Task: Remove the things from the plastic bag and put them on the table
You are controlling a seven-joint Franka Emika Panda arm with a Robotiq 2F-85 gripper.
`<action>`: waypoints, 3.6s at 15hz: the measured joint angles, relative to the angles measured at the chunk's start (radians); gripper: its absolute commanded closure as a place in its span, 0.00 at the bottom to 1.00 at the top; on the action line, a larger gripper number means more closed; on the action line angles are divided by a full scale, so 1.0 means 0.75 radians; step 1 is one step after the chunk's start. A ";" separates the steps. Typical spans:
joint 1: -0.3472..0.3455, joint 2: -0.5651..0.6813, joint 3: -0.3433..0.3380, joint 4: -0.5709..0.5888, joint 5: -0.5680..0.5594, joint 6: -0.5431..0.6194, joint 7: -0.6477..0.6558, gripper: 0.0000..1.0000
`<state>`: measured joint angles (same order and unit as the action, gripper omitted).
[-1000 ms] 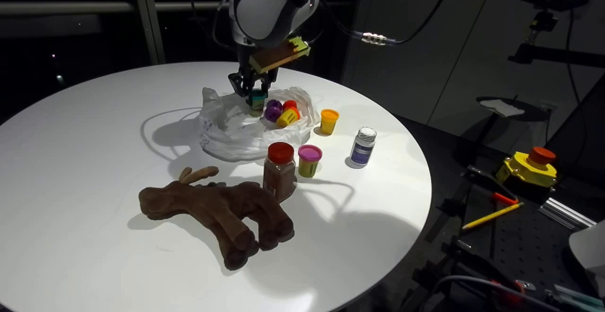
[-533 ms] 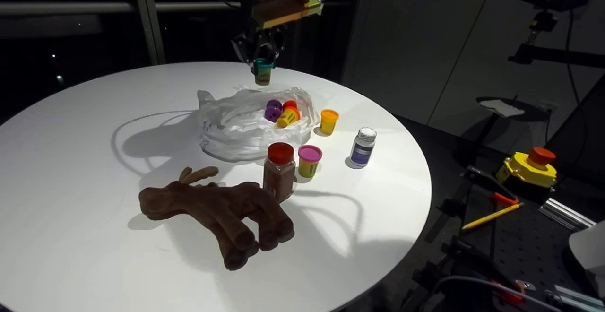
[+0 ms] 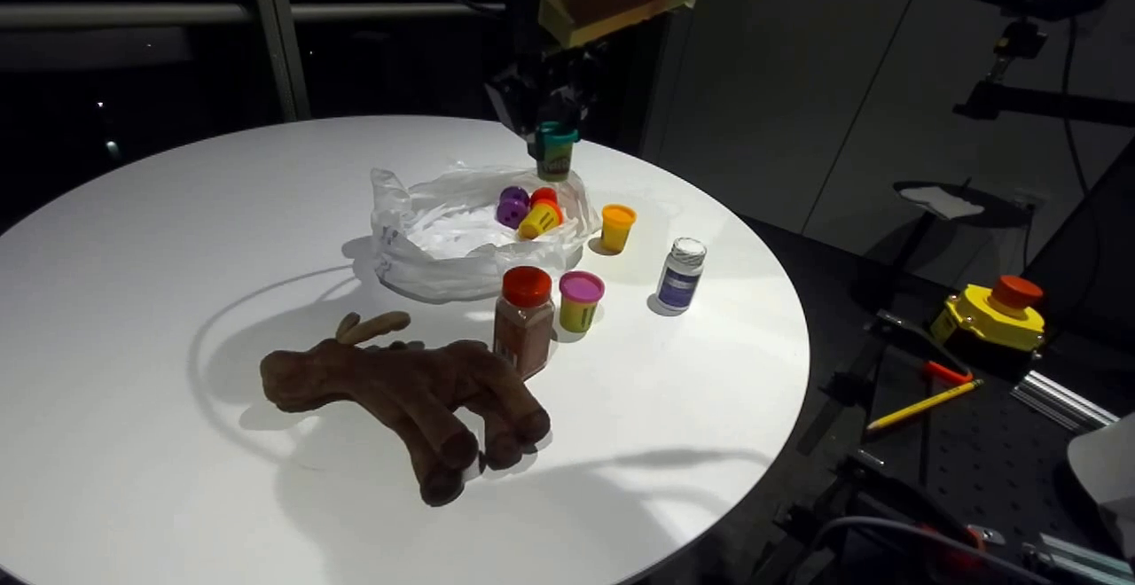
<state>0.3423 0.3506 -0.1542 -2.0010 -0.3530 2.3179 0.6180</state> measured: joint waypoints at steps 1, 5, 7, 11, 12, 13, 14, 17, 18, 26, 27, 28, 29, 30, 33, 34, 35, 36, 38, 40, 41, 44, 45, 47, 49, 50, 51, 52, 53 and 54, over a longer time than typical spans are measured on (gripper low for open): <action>-0.006 -0.032 0.011 -0.064 0.000 0.004 0.018 0.77; -0.061 -0.083 0.050 -0.253 0.000 0.096 0.054 0.77; -0.096 -0.074 0.061 -0.312 0.000 0.192 0.053 0.77; -0.125 -0.019 0.065 -0.360 0.000 0.304 0.049 0.77; -0.126 0.001 0.065 -0.361 0.000 0.314 0.047 0.77; -0.126 0.023 0.067 -0.361 0.001 0.324 0.043 0.77; -0.126 0.044 0.069 -0.361 0.004 0.332 0.037 0.77; -0.125 0.102 0.074 -0.359 0.007 0.352 0.029 0.27; -0.124 0.114 0.073 -0.357 0.007 0.353 0.029 0.19; -0.039 0.019 -0.075 -0.300 -0.214 0.351 0.213 0.00; -0.042 0.001 -0.075 -0.277 -0.240 0.351 0.211 0.00; -0.049 -0.008 -0.071 -0.247 -0.250 0.351 0.198 0.01; -0.059 -0.007 -0.063 -0.215 -0.250 0.351 0.177 0.00; -0.074 0.002 -0.053 -0.182 -0.250 0.352 0.152 0.00; -0.136 0.077 -0.015 -0.085 -0.210 0.358 0.046 0.00; -0.158 0.116 -0.002 -0.054 -0.176 0.360 -0.005 0.00; -0.181 0.158 0.012 -0.025 -0.135 0.363 -0.064 0.00; -0.205 0.201 0.030 0.003 -0.088 0.370 -0.130 0.00; -0.248 0.287 0.065 0.057 0.007 0.379 -0.262 0.00; -0.281 0.365 0.092 0.115 0.085 0.383 -0.373 0.00; -0.292 0.395 0.101 0.141 0.112 0.383 -0.412 0.00; -0.304 0.461 0.106 0.209 0.157 0.382 -0.491 0.00; -0.305 0.477 0.106 0.228 0.163 0.380 -0.504 0.00; -0.305 0.501 0.106 0.258 0.165 0.376 -0.521 0.08; -0.304 0.521 0.106 0.280 0.165 0.367 -0.536 0.35; -0.303 0.528 0.104 0.289 0.165 0.356 -0.540 0.43; -0.300 0.533 0.101 0.295 0.165 0.342 -0.541 0.54; -0.295 0.535 0.096 0.299 0.164 0.334 -0.542 0.62; -0.290 0.534 0.089 0.302 0.164 0.327 -0.542 0.69; -0.284 0.533 0.082 0.303 0.163 0.322 -0.542 0.73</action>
<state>0.1295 0.7504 -0.0924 -1.7738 -0.2307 2.5596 0.2115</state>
